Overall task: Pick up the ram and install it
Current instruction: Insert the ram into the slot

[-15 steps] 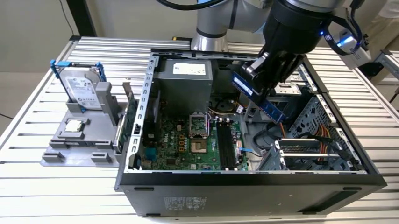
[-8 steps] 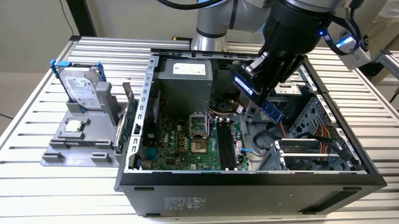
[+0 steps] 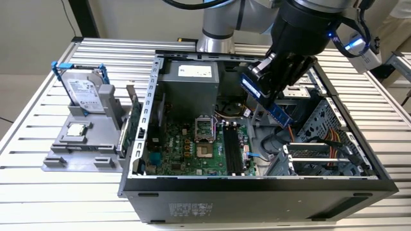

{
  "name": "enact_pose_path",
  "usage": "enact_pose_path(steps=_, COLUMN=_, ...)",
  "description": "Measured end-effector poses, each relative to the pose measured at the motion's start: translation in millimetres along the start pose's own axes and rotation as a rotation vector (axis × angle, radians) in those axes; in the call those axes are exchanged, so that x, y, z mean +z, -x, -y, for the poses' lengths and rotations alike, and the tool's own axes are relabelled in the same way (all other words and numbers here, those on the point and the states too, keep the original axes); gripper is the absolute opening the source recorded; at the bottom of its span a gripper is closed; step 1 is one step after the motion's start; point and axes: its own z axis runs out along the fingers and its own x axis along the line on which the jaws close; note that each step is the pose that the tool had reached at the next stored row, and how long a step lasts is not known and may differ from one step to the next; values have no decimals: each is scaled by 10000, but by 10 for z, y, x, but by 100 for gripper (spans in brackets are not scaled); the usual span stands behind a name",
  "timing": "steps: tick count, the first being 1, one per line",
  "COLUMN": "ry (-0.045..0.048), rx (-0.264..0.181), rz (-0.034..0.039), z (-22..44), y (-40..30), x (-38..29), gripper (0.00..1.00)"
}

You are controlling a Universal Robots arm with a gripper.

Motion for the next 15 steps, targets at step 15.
enact_pose_path(steps=15, ry=22, rx=622, rz=23, z=0, y=0, x=0, gripper=0)
